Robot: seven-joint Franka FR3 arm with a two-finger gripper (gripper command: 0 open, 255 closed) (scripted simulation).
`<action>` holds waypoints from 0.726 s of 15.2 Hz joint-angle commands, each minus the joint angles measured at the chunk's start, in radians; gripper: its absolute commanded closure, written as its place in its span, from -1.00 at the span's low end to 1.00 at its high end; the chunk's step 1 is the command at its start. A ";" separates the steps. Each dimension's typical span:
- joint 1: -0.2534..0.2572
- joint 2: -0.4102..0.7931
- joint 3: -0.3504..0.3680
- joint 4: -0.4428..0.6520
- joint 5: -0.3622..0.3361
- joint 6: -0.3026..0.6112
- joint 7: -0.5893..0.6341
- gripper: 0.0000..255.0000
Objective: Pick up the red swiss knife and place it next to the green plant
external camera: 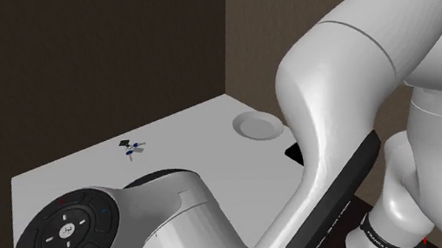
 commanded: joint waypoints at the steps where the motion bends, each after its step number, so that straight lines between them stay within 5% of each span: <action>1: -0.004 -0.030 0.012 0.014 0.026 -0.038 -0.016 -1.00; 11: -0.009 -0.066 0.024 0.029 0.055 -0.083 -0.035 -1.00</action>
